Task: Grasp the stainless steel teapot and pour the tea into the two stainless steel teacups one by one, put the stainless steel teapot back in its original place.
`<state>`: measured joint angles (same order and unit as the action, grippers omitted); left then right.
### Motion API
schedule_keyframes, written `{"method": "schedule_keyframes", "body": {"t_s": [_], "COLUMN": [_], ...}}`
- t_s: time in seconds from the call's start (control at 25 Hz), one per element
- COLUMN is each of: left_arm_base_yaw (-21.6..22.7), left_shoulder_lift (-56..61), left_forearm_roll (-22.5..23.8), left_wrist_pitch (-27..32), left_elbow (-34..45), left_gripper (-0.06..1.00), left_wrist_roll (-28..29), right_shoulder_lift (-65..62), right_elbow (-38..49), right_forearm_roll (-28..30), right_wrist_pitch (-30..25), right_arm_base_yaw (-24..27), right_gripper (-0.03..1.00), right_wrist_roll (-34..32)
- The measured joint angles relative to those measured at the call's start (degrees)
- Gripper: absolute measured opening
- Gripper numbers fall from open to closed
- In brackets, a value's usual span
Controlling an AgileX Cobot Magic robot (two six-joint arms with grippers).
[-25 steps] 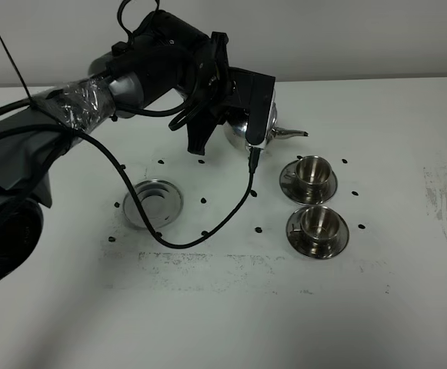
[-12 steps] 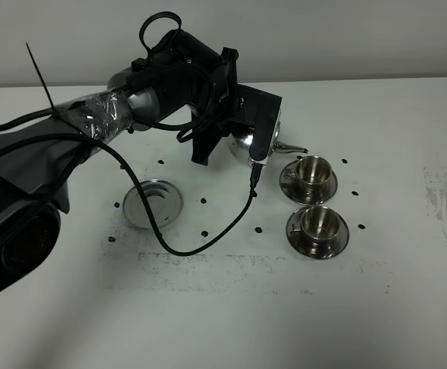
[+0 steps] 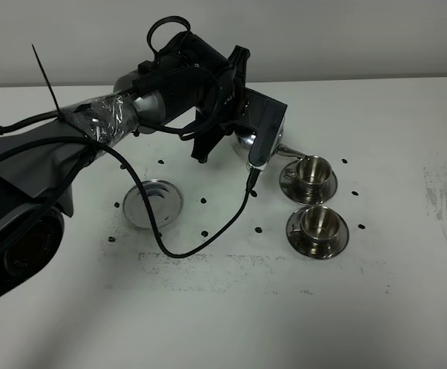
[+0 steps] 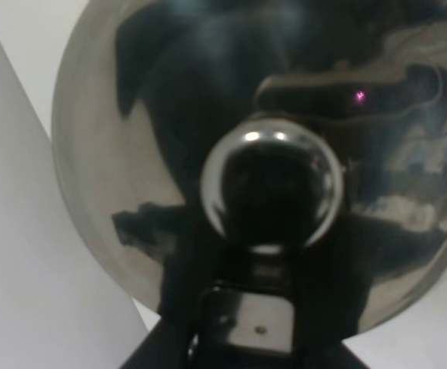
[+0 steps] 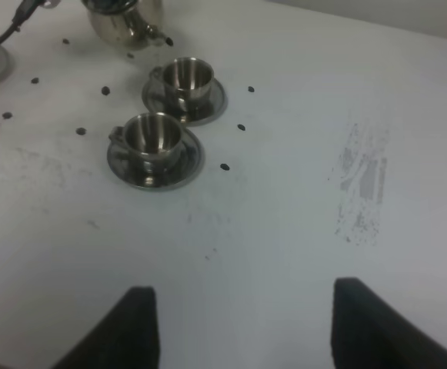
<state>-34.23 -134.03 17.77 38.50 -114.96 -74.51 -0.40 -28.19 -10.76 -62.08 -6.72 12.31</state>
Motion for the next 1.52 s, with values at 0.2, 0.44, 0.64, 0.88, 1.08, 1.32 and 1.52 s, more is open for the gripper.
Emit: {"method": "schedule_keyframes", "body": {"t_s": [0.2, 0.44, 0.64, 0.88, 1.08, 1.32, 1.52], "left_arm_base_yaw": [-0.1, -0.6, -1.1, -1.4, -1.7, -2.1, -2.1], "left_shoulder_lift": [0.0, 0.0, 0.0, 0.0, 0.0, 0.0, 0.0], "left_forearm_roll": [1.4, 4.1, 4.2, 6.0, 6.6, 7.3, 8.9], "left_wrist_pitch": [-0.5, -1.1, -2.6, -3.0, -3.1, -3.3, -3.3], "left_elbow": [0.0, 0.0, 0.0, 0.0, 0.0, 0.0, 0.0], "left_gripper": [0.18, 0.18, 0.18, 0.18, 0.18, 0.18, 0.18], "left_wrist_roll": [-0.1, -0.2, -0.2, -0.2, -0.2, -0.2, -0.2], "right_shoulder_lift": [0.0, 0.0, 0.0, 0.0, 0.0, 0.0, 0.0], "right_elbow": [0.0, 0.0, 0.0, 0.0, 0.0, 0.0, 0.0], "right_forearm_roll": [0.0, 0.0, 0.0, 0.0, 0.0, 0.0, 0.0], "right_wrist_pitch": [0.0, 0.0, 0.0, 0.0, 0.0, 0.0, 0.0], "right_arm_base_yaw": [0.0, 0.0, 0.0, 0.0, 0.0, 0.0, 0.0], "right_gripper": [0.48, 0.48, 0.48, 0.48, 0.48, 0.48, 0.48], "right_wrist_roll": [0.0, 0.0, 0.0, 0.0, 0.0, 0.0, 0.0]}}
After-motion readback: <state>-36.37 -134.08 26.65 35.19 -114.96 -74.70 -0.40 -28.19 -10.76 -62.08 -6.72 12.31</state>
